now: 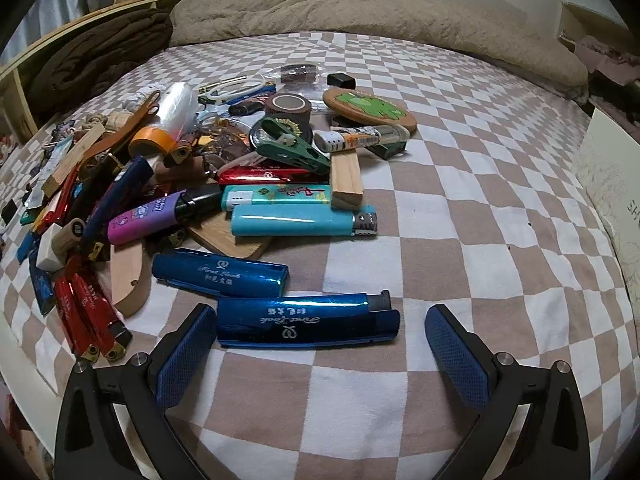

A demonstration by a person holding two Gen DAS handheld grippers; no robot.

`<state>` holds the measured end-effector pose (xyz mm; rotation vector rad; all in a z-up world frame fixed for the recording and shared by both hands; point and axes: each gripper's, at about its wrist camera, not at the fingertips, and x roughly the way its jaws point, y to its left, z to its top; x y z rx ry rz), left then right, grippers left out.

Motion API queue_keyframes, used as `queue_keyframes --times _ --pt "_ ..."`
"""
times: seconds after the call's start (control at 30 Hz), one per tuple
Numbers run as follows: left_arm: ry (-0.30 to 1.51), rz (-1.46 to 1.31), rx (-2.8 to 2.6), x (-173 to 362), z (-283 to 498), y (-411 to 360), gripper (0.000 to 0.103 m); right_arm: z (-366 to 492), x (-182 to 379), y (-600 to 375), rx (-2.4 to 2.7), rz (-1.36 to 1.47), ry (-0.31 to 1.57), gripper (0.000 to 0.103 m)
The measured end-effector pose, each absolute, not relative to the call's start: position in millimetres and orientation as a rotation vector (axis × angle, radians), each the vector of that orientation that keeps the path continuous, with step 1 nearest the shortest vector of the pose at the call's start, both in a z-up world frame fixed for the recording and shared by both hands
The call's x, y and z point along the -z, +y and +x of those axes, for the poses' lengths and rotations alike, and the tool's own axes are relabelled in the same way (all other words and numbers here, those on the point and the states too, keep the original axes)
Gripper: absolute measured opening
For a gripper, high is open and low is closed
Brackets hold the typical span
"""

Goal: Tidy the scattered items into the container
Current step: 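Close both tools firmly on the blue lighters and lift them off the bed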

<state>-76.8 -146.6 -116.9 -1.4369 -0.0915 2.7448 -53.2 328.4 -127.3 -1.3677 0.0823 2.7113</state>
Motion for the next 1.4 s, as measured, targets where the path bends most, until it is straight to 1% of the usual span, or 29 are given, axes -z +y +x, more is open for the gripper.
queue_keyframes --times 0.13,0.3,0.37,0.4,0.47,0.5,0.57,0.63,0.87,0.9,0.93,0.97,1.27,1.3,1.33,1.37,1.4 --pt "-0.077 -1.433 -2.748 116.4 -75.3 -144.5 0.081 -59.0 129.1 324.7 -2.692 -1.371 0.056 0.103" --pt "-0.041 -1.434 -2.758 116.2 -74.5 -140.6 0.081 -59.0 129.7 329.6 -2.658 -1.334 0.084 0.103" --pt "-0.045 -1.43 -2.764 115.7 -74.1 -141.6 0.079 -53.1 127.9 331.1 -2.643 -1.304 0.098 0.102" --pt "-0.047 -1.428 -2.765 115.8 -74.0 -142.5 0.079 -51.8 126.4 330.5 -2.648 -1.292 0.096 0.099" --pt "-0.047 -1.427 -2.767 116.0 -73.6 -142.9 0.078 -51.6 124.4 326.4 -2.669 -1.274 0.065 0.086" --pt "-0.046 -1.427 -2.767 116.0 -73.6 -142.6 0.078 -51.4 123.9 322.5 -2.673 -1.27 0.037 0.083" --pt "-0.042 -1.428 -2.768 116.0 -73.5 -142.3 0.078 -52.9 123.7 314.9 -2.664 -1.259 -0.031 0.083" --pt "-0.038 -1.428 -2.769 116.0 -73.3 -142.1 0.078 -54.6 124.1 311.4 -2.668 -1.264 -0.055 0.083" --pt "-0.002 -1.423 -2.793 114.3 -72.3 -139.2 0.078 -54.6 123.7 314.9 -2.682 -1.269 -0.003 0.083" --pt "0.008 -1.416 -2.801 113.2 -70.8 -138.2 0.062 -53.3 123.6 314.6 -2.684 -1.262 0.003 0.083" --pt "0.027 -1.407 -2.824 111.2 -68.9 -138.4 0.054 -51.1 122.9 314.9 -2.683 -1.249 0.005 0.083" --pt "0.035 -1.399 -2.842 109.7 -68.0 -139.3 0.049 -49.5 121.7 315.2 -2.684 -1.234 0.004 0.083" --pt "-0.015 -1.395 -2.807 110.4 -71.7 -144.0 0.049 -45.4 118.3 313.8 -2.694 -1.207 0.016 0.083" --pt "-0.016 -1.401 -2.798 110.7 -72.6 -143.2 0.056 -45.5 118.8 313.8 -2.693 -1.213 0.017 0.083" --pt "-0.018 -1.408 -2.78 110.7 -74.5 -143.2 0.065 -46.5 119.7 313.6 -2.692 -1.221 0.018 0.083" --pt "-0.011 -1.416 -2.76 110.3 -76.3 -142.6 0.09 -46.5 120.3 313.5 -2.691 -1.227 0.018 0.083" --pt "0.003 -1.421 -2.749 110.1 -77.4 -141.2 0.103 -46.2 120.8 313.5 -2.69 -1.232 0.019 0.083"
